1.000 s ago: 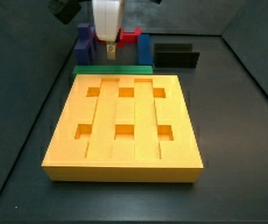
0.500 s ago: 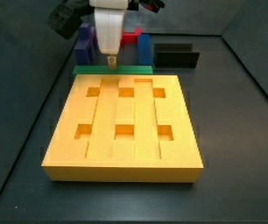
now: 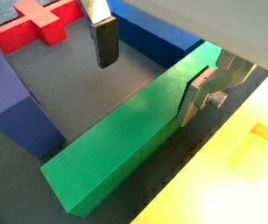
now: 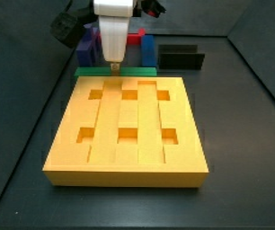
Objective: Pick up the green object. Move up. Move to above the board. Insert the green object.
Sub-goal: Pick up the green object.
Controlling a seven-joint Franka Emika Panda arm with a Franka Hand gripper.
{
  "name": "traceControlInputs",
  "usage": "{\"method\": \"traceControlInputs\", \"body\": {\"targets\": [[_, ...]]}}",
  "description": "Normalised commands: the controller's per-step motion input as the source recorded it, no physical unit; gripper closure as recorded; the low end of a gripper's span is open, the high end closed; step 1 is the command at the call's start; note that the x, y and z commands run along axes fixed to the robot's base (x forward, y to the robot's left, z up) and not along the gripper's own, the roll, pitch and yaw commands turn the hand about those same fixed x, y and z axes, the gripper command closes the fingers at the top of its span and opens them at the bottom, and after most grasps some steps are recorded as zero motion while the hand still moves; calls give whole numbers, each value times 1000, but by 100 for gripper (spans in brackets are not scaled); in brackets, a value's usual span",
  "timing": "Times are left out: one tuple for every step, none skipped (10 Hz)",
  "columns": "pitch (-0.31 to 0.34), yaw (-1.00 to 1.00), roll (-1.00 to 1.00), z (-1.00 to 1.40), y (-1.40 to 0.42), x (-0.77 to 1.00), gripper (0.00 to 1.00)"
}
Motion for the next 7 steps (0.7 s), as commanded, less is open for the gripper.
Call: {"method": "traceControlInputs", "body": {"targets": [[-41,0,-44,-171,0,-51,0],[-44,0,-57,-206,0,0,0],[-64,0,-81,-211,0,0,0],[-84,0,-113,-243,0,-3,0],[-84,0,-126,-237,0,0,0],[-74,0,-126,-197,0,0,0],[-54,0,-103,-143,0,0,0]]}}
